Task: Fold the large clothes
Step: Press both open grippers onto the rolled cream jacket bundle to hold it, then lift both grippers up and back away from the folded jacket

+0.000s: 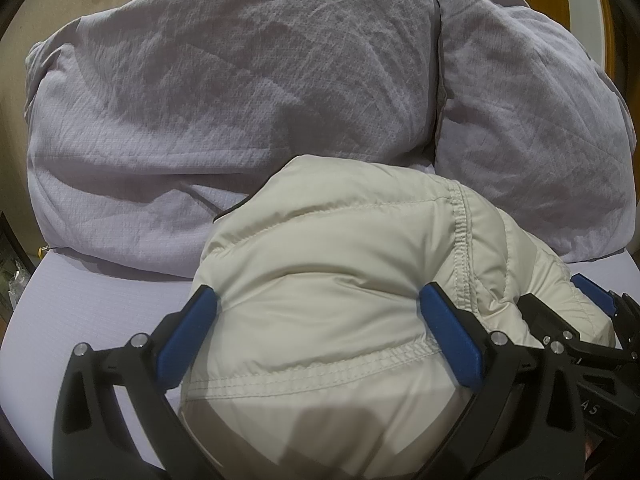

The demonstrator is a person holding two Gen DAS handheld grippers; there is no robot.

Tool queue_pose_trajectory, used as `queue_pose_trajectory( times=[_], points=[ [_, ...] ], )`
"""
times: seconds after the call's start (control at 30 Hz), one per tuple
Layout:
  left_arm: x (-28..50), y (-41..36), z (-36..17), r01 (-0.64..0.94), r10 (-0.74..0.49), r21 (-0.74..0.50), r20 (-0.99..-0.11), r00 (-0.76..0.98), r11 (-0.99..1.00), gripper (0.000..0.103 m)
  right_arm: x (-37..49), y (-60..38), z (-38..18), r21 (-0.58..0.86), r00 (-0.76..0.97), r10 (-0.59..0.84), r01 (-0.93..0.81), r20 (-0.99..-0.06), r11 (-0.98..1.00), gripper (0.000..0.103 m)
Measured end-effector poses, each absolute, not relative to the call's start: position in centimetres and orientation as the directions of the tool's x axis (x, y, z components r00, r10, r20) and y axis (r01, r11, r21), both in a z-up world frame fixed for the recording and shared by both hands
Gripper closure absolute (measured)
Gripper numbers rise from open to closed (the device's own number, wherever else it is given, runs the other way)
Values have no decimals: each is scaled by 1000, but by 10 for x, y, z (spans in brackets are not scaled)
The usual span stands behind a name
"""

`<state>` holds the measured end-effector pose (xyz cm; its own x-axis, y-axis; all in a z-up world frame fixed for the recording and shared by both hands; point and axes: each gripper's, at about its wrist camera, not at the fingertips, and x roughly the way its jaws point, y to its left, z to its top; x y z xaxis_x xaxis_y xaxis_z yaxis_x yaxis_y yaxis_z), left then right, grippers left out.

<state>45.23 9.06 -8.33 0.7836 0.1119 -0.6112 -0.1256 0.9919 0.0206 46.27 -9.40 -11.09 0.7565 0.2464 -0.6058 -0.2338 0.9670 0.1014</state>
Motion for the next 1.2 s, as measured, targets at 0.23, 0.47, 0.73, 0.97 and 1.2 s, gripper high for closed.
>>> queue_pose_trajectory(
  times=[0.23, 0.47, 0.73, 0.97, 1.2],
  points=[
    [452, 91, -83, -127, 113, 20, -611, 784, 992, 2, 467, -92, -112, 111, 757, 252, -234, -603, 966, 13],
    [452, 91, -81, -130, 114, 18, -616, 779, 991, 2, 466, -92, -112, 116, 745, 256, -235, -616, 965, 11],
    [442, 89, -72, -137, 107, 1, -627, 771, 991, 2, 450, -96, -101, 83, 718, 198, -193, -667, 978, 6],
    [407, 82, -61, -118, 100, 11, -611, 785, 993, 2, 414, -105, -86, 61, 714, 161, -164, -681, 985, 4],
    [345, 79, -41, -110, 87, -3, -584, 807, 994, 2, 369, -109, -71, 11, 729, 137, -176, -670, 984, 3]
  ],
)
